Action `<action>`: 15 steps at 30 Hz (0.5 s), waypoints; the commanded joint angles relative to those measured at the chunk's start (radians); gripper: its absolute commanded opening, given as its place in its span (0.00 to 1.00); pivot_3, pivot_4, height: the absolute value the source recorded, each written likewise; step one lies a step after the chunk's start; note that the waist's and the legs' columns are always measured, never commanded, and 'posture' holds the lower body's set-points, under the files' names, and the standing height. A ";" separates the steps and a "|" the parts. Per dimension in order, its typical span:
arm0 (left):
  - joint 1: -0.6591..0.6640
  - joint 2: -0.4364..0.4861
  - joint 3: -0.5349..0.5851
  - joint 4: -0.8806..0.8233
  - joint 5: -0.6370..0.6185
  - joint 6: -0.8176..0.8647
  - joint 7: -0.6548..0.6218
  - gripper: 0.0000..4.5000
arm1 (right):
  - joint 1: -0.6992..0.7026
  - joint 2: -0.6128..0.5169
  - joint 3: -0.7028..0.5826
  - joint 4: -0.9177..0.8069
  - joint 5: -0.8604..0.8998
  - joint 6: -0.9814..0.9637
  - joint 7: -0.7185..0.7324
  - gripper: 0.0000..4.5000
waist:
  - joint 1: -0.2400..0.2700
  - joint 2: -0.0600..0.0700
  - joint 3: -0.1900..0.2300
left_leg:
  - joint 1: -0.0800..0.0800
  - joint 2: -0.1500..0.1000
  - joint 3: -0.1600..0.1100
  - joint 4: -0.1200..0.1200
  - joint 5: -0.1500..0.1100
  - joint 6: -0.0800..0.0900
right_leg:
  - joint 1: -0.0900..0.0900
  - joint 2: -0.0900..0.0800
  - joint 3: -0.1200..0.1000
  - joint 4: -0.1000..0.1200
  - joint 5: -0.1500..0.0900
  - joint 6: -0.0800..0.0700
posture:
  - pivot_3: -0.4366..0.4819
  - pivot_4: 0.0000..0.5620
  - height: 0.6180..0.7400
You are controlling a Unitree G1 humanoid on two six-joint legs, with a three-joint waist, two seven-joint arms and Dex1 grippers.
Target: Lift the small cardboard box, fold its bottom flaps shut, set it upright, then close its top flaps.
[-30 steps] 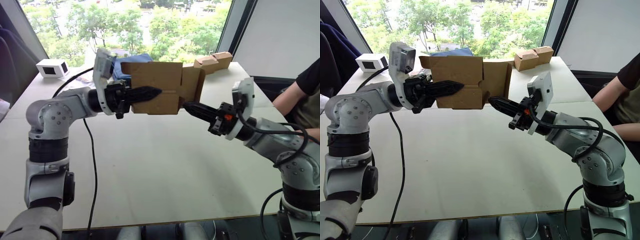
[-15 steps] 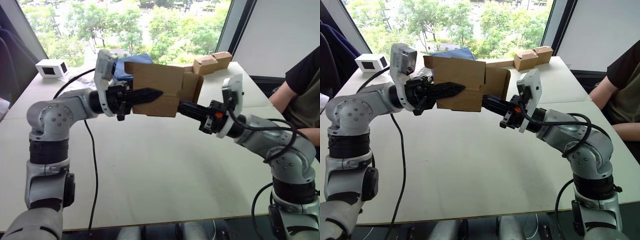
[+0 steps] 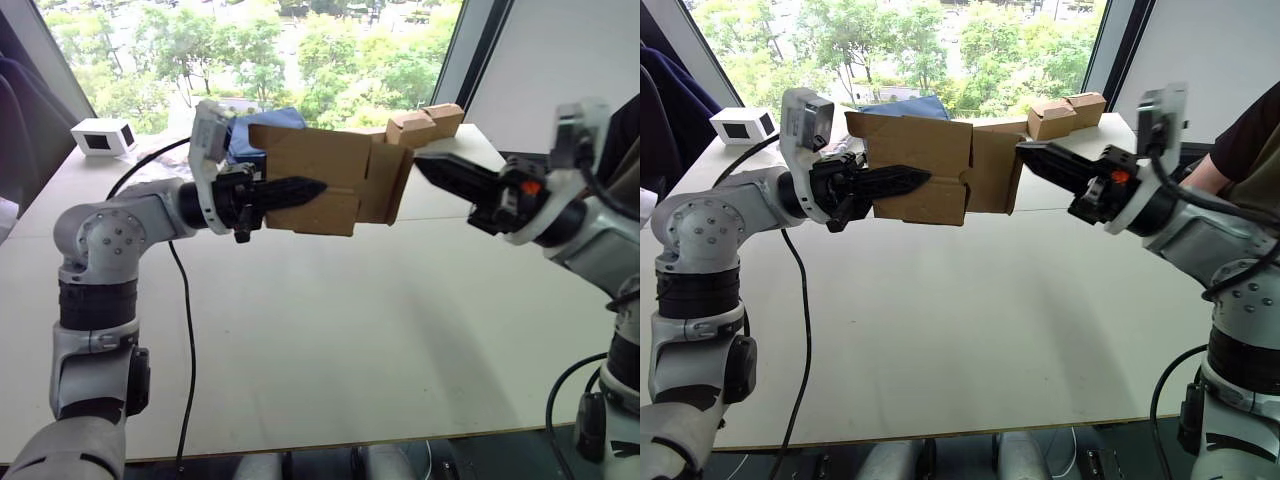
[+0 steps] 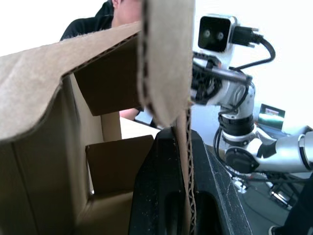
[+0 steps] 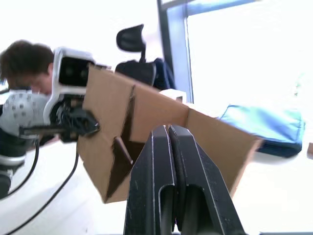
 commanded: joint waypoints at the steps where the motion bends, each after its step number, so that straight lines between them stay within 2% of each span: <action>1: -0.018 0.000 0.033 -0.013 -0.026 -0.019 -0.008 0.00 | 0.022 0.006 0.030 0.118 -0.178 -0.128 0.036 0.01 | 0.000 0.000 0.000 | 0.000 0.000 0.000 0.000 0.000 0.000 | 0.000 0.001 0.000 0.000 0.000 0.000 | 0.48 0.27 1.00; 5: -0.023 -0.005 0.033 -0.017 -0.039 -0.016 -0.011 0.00 | 0.003 0.038 0.132 0.255 -0.366 -0.262 0.084 0.01 | -0.002 0.000 0.000 | 0.000 0.000 0.001 0.000 0.000 0.000 | -0.001 0.003 0.000 0.000 0.000 0.000 | 0.48 0.27 1.00; 8: -0.022 -0.004 0.029 -0.026 -0.050 -0.011 -0.015 0.00 | -0.033 0.081 0.215 0.288 -0.427 -0.300 0.144 0.01 | -0.004 0.000 0.000 | 0.000 0.000 0.001 0.000 0.000 0.000 | -0.001 0.003 0.000 0.001 0.000 0.000 | 0.48 0.27 1.00; 15: -0.014 -0.007 0.028 -0.019 -0.043 -0.019 -0.006 0.00 | -0.067 0.175 0.220 0.210 -0.319 -0.226 0.215 0.01 | 0.002 0.000 0.000 | 0.000 0.001 0.000 0.000 0.000 -0.001 | -0.001 0.003 0.000 0.001 0.000 0.000 | 0.48 0.27 1.00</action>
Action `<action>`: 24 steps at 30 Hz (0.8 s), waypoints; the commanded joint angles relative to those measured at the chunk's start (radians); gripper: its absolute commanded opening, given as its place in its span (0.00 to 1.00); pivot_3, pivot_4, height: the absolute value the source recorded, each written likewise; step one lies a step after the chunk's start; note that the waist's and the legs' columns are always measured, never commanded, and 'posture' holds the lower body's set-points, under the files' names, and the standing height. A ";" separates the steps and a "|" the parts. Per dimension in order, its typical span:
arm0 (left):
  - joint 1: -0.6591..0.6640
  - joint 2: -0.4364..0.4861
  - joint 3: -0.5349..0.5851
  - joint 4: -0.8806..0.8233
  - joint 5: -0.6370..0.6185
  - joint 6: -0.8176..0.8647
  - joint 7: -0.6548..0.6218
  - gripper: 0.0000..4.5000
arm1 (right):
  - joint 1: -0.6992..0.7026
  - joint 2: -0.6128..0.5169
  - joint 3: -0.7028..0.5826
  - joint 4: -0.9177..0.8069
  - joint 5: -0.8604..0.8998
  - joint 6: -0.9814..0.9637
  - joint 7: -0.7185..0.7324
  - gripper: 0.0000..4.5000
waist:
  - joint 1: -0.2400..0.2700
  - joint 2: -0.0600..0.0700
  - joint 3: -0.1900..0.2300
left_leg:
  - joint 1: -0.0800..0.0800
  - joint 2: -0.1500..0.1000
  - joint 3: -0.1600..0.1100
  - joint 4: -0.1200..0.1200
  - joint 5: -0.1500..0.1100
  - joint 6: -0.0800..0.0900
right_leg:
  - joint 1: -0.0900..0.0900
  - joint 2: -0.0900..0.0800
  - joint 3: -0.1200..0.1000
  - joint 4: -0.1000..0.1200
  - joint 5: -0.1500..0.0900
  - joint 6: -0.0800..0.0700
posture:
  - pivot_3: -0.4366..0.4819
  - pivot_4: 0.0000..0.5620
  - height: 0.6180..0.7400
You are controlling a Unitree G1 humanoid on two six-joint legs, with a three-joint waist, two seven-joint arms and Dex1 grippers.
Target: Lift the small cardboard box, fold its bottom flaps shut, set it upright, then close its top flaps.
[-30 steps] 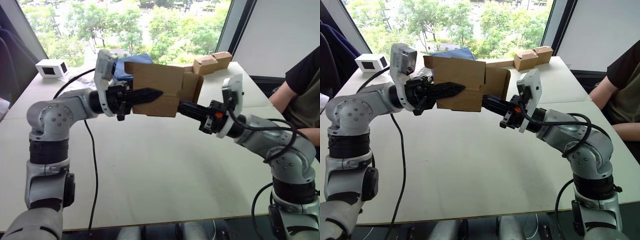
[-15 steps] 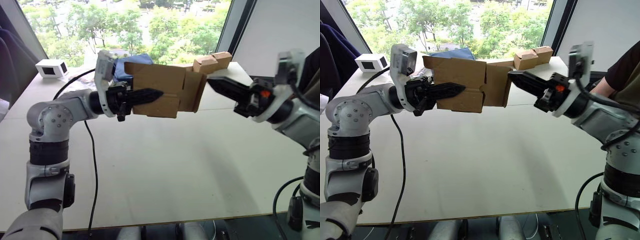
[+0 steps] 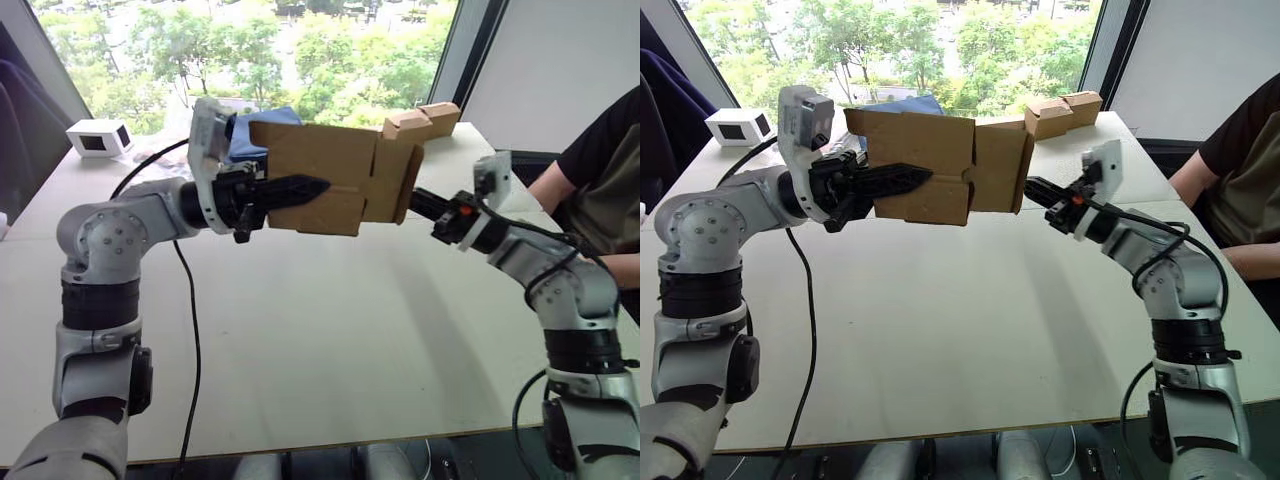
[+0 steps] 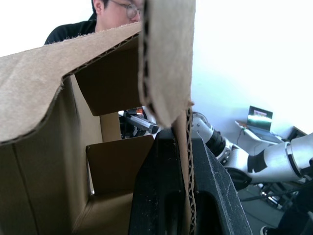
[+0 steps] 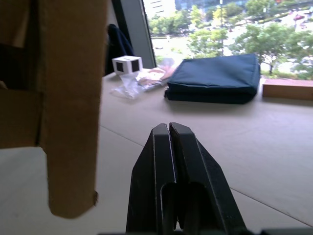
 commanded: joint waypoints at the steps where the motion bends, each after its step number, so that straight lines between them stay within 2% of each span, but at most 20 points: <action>1: -0.010 0.007 0.025 -0.011 -0.007 -0.020 0.002 0.00 | -0.002 0.019 -0.043 -0.120 0.122 0.069 0.033 0.01 | 0.003 0.000 0.000 | 0.000 0.000 0.000 0.000 0.000 0.000 | 0.000 -0.001 0.000 0.000 0.000 0.000 | 0.48 0.27 1.00; 8: -0.009 0.008 0.026 0.019 0.001 -0.032 -0.013 0.00 | 0.042 0.074 -0.090 -0.309 0.334 0.193 -0.080 0.01 | -0.001 0.000 0.000 | 0.000 -0.001 -0.001 0.000 0.000 0.000 | 0.001 -0.004 0.000 0.000 0.000 0.000 | 0.48 0.27 1.00; 20: -0.043 -0.005 0.079 0.059 -0.086 0.010 -0.005 0.00 | 0.044 0.141 -0.135 -0.305 0.476 0.195 -0.187 0.01 | -0.001 0.000 0.000 | 0.000 -0.001 -0.001 0.000 0.000 0.000 | 0.000 -0.003 0.000 0.000 0.000 0.000 | 0.48 0.27 1.00; 23: -0.044 -0.004 0.084 0.056 -0.098 0.019 -0.002 0.00 | 0.047 0.155 -0.137 -0.302 0.499 0.193 -0.200 0.16 | -0.002 0.000 0.000 | 0.000 -0.001 -0.001 0.000 0.000 0.000 | 0.000 -0.003 0.000 0.000 0.000 0.000 | 0.48 0.27 1.00; 24: -0.043 -0.003 0.085 0.053 -0.101 0.022 -0.002 0.00 | 0.048 0.162 -0.139 -0.300 0.507 0.191 -0.205 0.27 | -0.002 0.000 0.000 | 0.000 -0.001 -0.001 0.000 0.000 0.000 | 0.000 -0.003 0.000 0.000 0.000 0.000 | 0.48 0.27 1.00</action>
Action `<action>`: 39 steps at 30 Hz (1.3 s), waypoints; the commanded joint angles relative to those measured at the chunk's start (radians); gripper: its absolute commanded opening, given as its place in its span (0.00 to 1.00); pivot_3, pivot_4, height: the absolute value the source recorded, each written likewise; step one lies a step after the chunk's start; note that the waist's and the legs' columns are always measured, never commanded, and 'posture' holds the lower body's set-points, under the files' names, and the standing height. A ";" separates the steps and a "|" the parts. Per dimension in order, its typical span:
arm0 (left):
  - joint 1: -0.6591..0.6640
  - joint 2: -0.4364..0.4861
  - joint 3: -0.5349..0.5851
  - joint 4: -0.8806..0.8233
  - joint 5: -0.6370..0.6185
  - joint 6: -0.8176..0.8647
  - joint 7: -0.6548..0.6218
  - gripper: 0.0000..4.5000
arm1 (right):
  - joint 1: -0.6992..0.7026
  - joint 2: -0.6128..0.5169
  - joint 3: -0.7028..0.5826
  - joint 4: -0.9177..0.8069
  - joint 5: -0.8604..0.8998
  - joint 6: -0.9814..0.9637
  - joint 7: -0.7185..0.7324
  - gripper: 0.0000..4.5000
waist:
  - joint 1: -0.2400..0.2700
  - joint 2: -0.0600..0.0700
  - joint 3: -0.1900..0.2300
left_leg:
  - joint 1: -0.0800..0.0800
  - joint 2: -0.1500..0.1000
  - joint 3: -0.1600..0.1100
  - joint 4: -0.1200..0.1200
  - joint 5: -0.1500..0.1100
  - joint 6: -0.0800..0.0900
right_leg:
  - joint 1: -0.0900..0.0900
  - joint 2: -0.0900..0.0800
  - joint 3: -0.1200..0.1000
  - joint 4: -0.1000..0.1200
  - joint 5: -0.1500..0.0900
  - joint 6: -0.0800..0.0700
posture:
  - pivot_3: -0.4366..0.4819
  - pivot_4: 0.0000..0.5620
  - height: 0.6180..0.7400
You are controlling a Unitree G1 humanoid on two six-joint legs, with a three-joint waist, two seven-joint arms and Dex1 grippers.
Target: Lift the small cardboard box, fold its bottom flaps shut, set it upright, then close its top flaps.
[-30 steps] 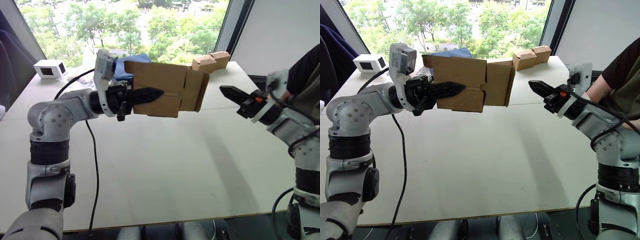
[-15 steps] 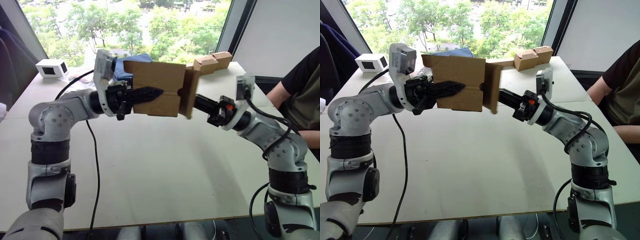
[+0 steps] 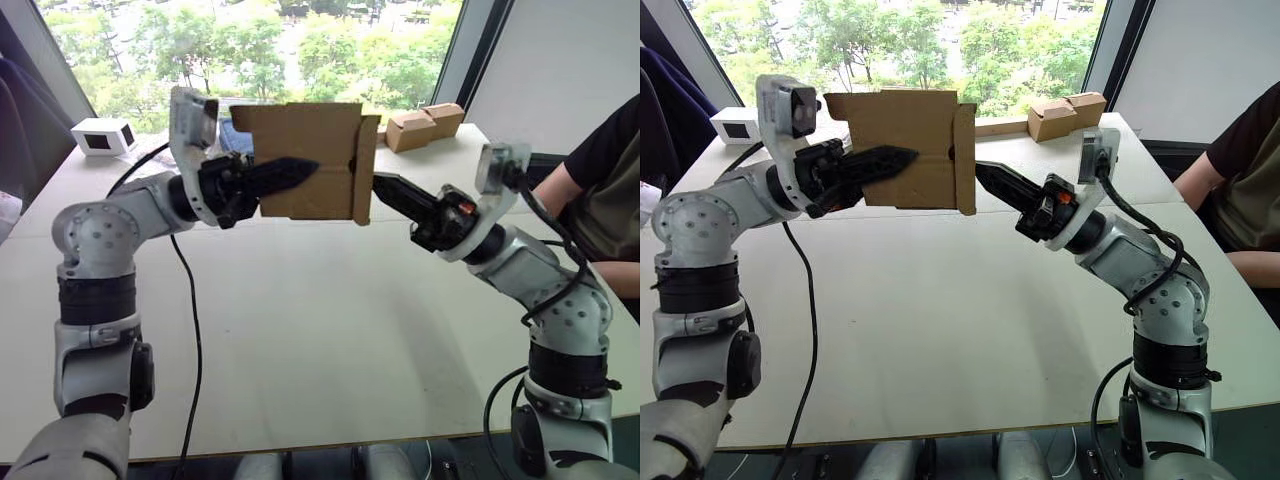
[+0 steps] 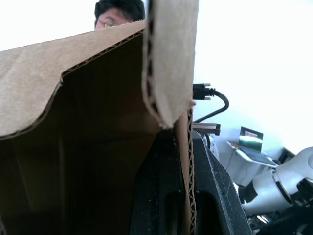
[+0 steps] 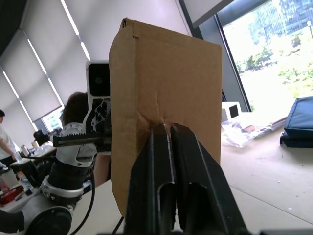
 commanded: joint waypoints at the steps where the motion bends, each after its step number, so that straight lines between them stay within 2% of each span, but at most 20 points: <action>1: -0.023 0.003 0.027 -0.016 -0.042 0.014 0.001 0.00 | -0.003 0.030 -0.024 -0.012 0.053 -0.021 -0.020 0.37 | -0.001 0.000 0.000 | 0.000 0.000 0.000 0.000 0.000 0.000 | 0.000 0.000 0.000 0.000 0.000 0.000 | 0.48 0.27 1.00; 3: -0.023 0.003 0.027 -0.014 -0.044 0.015 0.003 0.00 | -0.003 0.050 -0.027 -0.007 0.077 -0.023 -0.033 0.52 | -0.001 0.000 0.000 | 0.000 0.000 0.000 0.000 0.000 0.000 | 0.000 0.000 0.000 0.000 0.000 0.000 | 0.48 0.27 1.00; 9: -0.026 0.004 0.034 -0.010 -0.056 0.019 0.014 0.00 | 0.011 0.110 -0.032 -0.006 0.162 -0.032 -0.080 0.52 | -0.001 0.000 0.000 | 0.000 0.000 0.000 0.000 0.000 0.000 | 0.000 0.000 0.000 0.000 0.000 0.000 | 0.48 0.27 1.00; 15: -0.027 0.009 0.038 -0.009 -0.065 0.022 0.022 0.00 | 0.032 0.125 -0.025 -0.018 0.207 -0.038 -0.112 0.52 | -0.001 0.000 0.000 | 0.000 0.000 0.000 0.000 0.000 0.000 | 0.000 0.000 0.000 0.000 0.000 0.000 | 0.48 0.27 1.00; 27: -0.025 0.003 0.038 -0.013 -0.066 0.025 0.027 0.00 | 0.049 0.124 -0.014 -0.007 0.184 -0.069 -0.136 0.52 | -0.001 0.000 0.000 | 0.000 0.000 0.000 0.000 0.000 0.000 | 0.000 0.000 0.000 0.000 0.000 0.000 | 0.48 0.27 1.00; 30: -0.024 0.003 0.039 -0.013 -0.066 0.025 0.028 0.00 | 0.052 0.128 -0.009 -0.006 0.175 -0.079 -0.142 0.36 | -0.001 0.000 0.000 | 0.000 0.000 0.000 0.000 0.000 0.000 | 0.000 0.000 0.000 0.000 0.000 0.000 | 0.48 0.27 1.00; 39: -0.021 0.002 0.030 -0.015 -0.053 0.016 0.023 0.00 | 0.047 0.148 0.008 -0.019 0.169 -0.097 -0.159 0.36 | -0.001 0.000 0.000 | 0.000 0.000 0.000 0.000 0.000 0.000 | 0.000 0.000 0.000 0.000 0.000 0.000 | 0.48 0.27 1.00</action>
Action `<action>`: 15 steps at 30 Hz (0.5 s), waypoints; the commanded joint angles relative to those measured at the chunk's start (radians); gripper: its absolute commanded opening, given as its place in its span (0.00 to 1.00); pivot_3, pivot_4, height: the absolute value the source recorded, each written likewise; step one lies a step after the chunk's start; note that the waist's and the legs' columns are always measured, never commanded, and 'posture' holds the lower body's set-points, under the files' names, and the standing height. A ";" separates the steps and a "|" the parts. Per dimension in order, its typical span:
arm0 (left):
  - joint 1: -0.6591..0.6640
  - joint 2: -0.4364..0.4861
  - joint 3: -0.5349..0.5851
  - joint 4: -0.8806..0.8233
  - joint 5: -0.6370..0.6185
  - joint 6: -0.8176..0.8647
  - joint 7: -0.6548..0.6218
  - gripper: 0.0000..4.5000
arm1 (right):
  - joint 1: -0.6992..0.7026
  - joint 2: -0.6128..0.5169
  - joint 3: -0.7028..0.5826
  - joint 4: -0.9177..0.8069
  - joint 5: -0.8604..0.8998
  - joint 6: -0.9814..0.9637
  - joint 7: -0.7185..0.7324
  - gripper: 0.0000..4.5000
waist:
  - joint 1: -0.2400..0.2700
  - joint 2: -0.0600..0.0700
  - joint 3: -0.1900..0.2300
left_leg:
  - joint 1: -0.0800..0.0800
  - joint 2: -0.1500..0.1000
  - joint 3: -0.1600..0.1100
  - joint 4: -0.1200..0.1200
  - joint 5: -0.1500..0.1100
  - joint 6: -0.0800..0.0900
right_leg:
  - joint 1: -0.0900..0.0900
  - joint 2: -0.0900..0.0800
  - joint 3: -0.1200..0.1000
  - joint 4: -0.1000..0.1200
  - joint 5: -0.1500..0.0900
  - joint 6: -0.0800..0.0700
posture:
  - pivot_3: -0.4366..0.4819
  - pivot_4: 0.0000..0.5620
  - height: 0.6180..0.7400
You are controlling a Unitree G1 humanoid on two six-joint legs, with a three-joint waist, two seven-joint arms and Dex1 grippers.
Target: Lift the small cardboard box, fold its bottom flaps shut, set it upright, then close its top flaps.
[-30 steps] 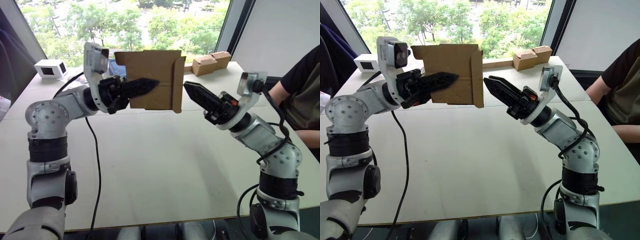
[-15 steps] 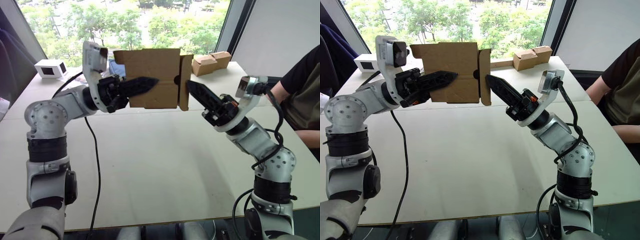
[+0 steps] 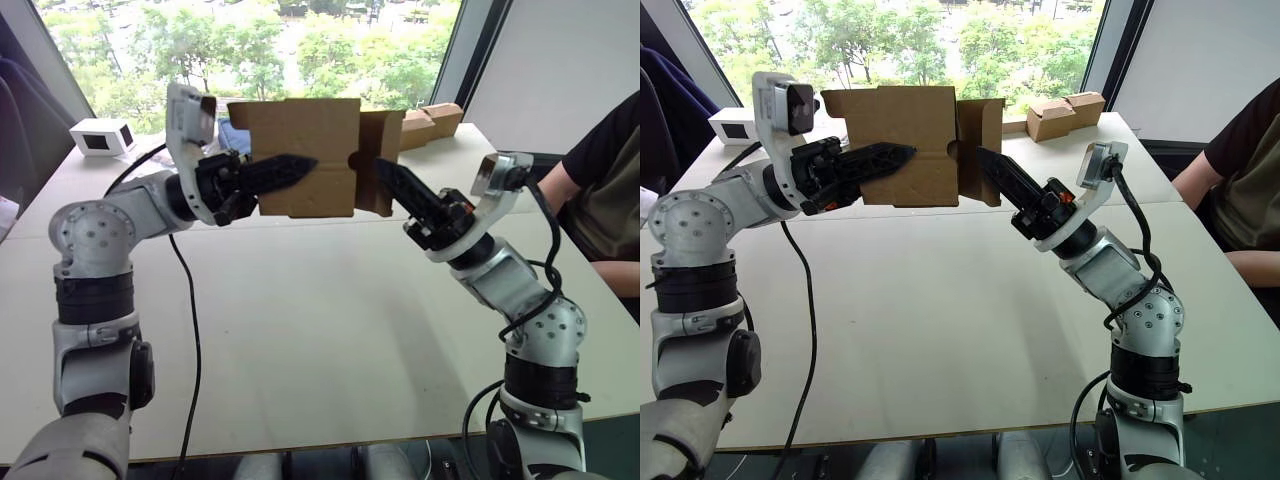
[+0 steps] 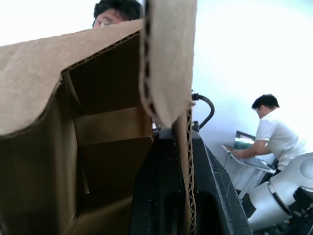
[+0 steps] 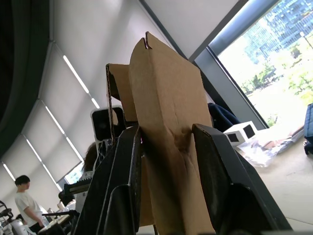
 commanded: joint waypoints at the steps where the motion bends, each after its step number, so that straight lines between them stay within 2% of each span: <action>1: -0.020 -0.001 0.014 -0.014 -0.010 -0.018 -0.007 0.00 | -0.013 0.016 0.007 -0.033 0.008 -0.019 -0.008 0.36 | 0.000 0.000 0.000 | 0.000 0.000 0.000 0.000 0.000 0.000 | 0.000 0.000 0.000 0.000 0.000 0.000 | 0.48 0.27 1.00; 15: -0.010 -0.012 -0.009 -0.012 0.023 -0.038 -0.026 0.00 | -0.012 0.031 0.038 -0.102 0.059 -0.024 -0.043 0.36 | 0.000 0.000 0.000 | 0.000 0.000 0.000 0.000 0.000 0.000 | 0.000 0.000 0.000 0.000 0.000 0.000 | 0.48 0.27 1.00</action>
